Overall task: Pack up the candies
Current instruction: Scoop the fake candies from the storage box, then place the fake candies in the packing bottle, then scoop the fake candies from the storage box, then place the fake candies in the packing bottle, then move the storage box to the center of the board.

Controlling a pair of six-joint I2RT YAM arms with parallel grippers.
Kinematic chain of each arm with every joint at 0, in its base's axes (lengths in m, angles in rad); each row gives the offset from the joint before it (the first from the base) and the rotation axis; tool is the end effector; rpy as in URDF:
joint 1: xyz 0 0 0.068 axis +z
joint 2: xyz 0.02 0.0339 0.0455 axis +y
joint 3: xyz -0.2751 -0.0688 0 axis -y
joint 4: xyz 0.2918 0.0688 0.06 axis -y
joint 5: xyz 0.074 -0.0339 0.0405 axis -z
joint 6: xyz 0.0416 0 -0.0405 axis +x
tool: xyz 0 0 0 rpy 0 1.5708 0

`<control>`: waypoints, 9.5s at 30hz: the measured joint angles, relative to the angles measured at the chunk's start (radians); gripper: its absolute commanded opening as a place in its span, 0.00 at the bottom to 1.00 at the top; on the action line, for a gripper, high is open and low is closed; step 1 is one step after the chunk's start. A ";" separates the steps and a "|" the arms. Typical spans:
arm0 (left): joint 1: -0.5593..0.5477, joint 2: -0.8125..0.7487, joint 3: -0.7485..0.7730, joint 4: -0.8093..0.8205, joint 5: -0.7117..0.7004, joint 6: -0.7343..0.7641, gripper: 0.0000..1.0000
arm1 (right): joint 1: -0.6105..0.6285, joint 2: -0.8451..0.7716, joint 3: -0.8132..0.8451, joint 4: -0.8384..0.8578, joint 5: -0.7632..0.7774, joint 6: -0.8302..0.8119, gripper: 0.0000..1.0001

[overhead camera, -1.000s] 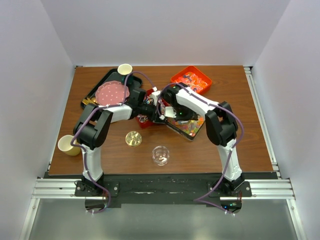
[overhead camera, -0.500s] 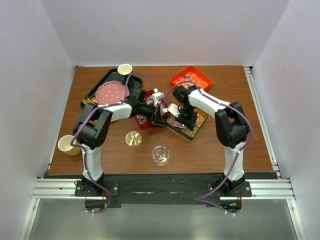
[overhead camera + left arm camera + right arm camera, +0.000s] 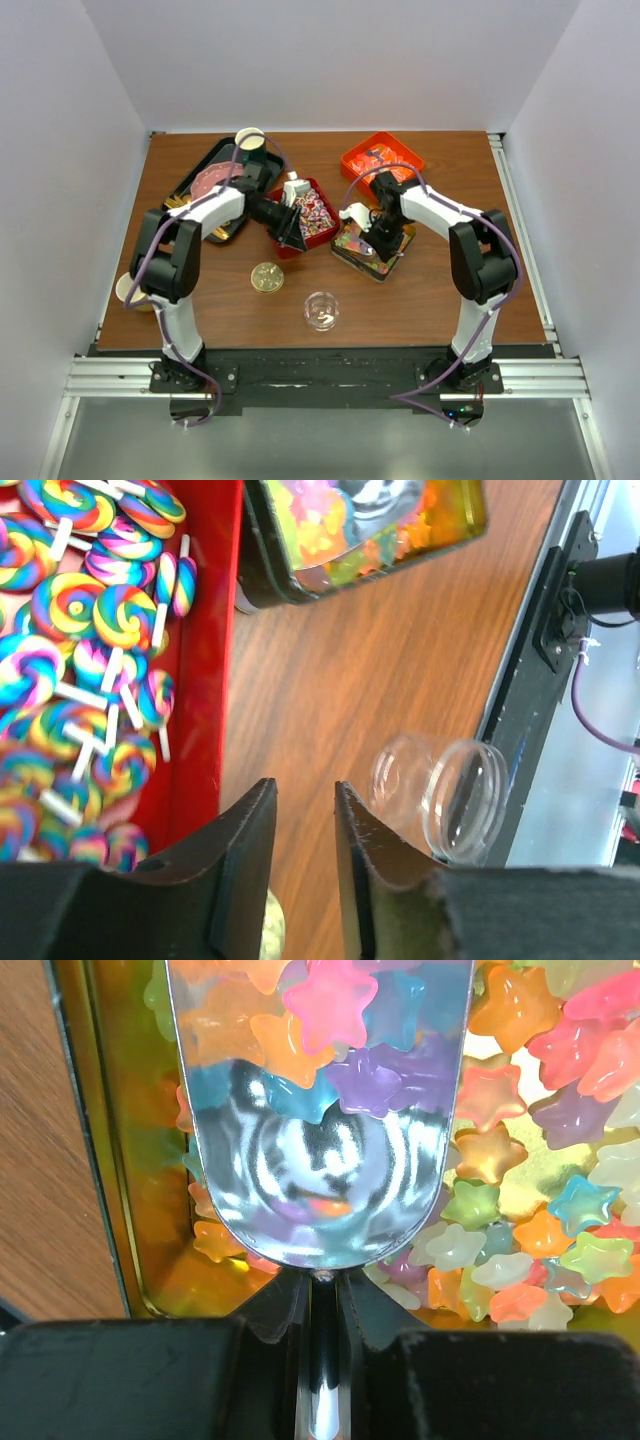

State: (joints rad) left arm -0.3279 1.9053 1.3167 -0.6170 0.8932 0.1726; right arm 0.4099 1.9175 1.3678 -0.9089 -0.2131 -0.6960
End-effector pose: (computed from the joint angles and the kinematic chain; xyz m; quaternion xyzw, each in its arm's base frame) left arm 0.3891 -0.1666 0.1678 0.2956 0.8399 -0.4361 0.1303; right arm 0.3693 0.1701 0.1570 -0.5265 0.8417 0.0971 0.0703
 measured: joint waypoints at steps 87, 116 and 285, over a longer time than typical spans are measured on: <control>0.397 -0.757 -0.459 0.238 -0.212 -0.168 0.00 | 0.725 -0.231 0.136 -0.430 0.696 -0.203 0.00; 0.167 -0.478 -0.412 0.470 0.145 -0.388 0.00 | 0.459 -0.037 0.655 -0.436 0.277 0.002 0.00; 0.282 -0.711 -0.592 0.341 -0.182 -0.127 0.28 | 0.788 -0.198 0.085 -0.418 0.793 -0.114 0.00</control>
State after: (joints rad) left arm -0.0463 1.1938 0.7250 -0.2764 0.7116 0.0460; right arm 1.1980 1.7191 1.4528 -1.3266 0.5800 -0.8104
